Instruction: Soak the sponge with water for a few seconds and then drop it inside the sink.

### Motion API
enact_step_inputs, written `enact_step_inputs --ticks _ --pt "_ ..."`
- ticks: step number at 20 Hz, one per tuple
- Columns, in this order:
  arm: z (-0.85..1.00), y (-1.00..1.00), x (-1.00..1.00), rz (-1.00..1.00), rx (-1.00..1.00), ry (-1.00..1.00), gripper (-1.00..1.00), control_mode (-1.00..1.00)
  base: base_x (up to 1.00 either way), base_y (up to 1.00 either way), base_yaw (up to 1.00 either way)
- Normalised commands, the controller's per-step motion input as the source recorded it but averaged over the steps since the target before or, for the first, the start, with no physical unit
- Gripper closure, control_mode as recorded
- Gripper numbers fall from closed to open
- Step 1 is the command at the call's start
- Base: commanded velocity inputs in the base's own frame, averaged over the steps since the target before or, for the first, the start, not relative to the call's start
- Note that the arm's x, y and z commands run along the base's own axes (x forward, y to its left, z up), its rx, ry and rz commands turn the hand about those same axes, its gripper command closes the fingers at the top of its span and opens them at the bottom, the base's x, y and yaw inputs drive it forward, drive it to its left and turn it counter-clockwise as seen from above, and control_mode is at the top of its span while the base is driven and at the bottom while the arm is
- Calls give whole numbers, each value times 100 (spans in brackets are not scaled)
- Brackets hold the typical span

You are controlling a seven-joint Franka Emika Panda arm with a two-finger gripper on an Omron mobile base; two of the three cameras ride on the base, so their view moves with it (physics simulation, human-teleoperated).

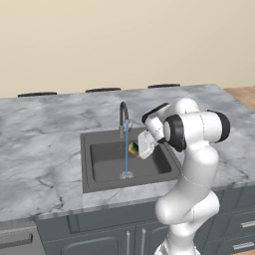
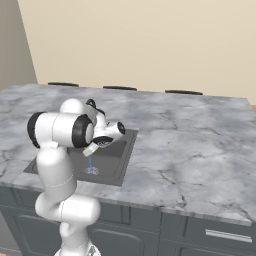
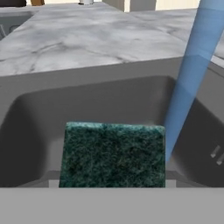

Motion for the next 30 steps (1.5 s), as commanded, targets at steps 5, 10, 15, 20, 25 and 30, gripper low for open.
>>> enact_step_inputs --ticks 5,10,15,20,25,30 --pt "-8 2 0 0 0 0 100 -100 0 0 0" --pt "-6 11 11 0 0 0 100 -100 0 0 0" --pt "-1 5 18 0 0 0 100 -100 0 0 0" --pt "0 0 19 0 0 0 100 -100 0 0 0" --pt "0 0 29 0 0 0 100 -100 0 0 0" --pt "0 0 9 0 0 0 100 -100 0 0 0"
